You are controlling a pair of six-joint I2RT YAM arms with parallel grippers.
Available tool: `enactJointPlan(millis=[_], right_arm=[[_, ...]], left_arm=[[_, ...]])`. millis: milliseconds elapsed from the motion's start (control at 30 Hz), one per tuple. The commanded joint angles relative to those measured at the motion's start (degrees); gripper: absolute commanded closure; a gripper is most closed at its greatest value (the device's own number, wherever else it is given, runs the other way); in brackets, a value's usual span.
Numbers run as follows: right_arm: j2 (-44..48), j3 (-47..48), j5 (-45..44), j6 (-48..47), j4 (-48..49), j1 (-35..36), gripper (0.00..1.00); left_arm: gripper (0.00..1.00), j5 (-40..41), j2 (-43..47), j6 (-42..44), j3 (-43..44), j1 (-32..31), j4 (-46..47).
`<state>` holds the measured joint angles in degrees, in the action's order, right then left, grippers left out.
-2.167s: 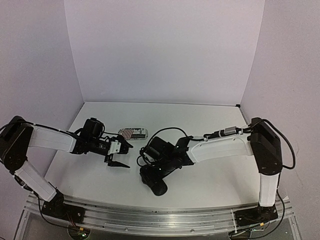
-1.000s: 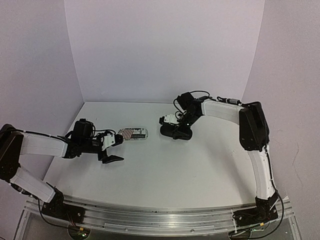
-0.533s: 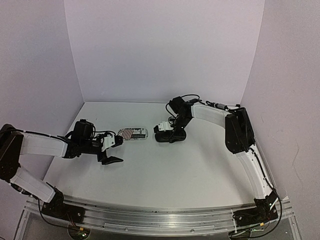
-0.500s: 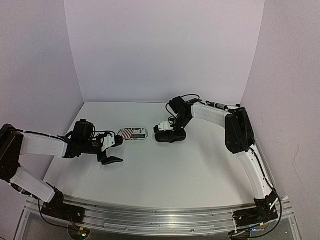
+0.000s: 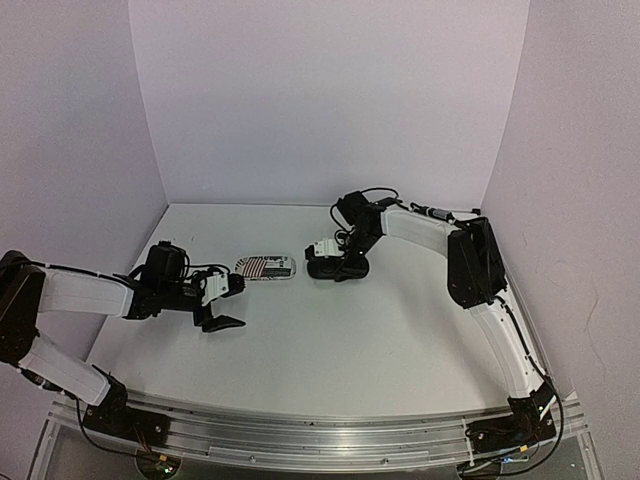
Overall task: Organize the sunglasses
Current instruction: Place the sunglasses case at the center of the board, then reset both arms
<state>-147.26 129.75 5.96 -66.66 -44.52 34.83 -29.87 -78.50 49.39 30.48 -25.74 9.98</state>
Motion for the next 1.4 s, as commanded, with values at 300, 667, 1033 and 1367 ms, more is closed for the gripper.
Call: enactJointPlan(millis=[300, 667, 1033, 1367], right_arm=[[-2.0, -0.1, -3.2, -1.3, 1.5, 1.2, 0.26], [5.5, -2.5, -4.6, 0.9, 6.5, 2.7, 0.02], [33.2, -23.9, -2.0, 53.8, 43.7, -3.3, 0.02], [75.1, -93.8, -34.0, 84.8, 75.9, -18.2, 0.02]], left_arm=[[0.17, -1.0, 1.4, -0.5, -1.0, 0.4, 0.6], [0.16, -0.6, 2.5, -2.7, -1.3, 0.3, 2.2], [0.0, 24.8, 5.0, -51.3, -1.9, 5.6, 20.7], [0.0, 35.3, 14.4, -63.1, -11.9, 21.2, 18.6]])
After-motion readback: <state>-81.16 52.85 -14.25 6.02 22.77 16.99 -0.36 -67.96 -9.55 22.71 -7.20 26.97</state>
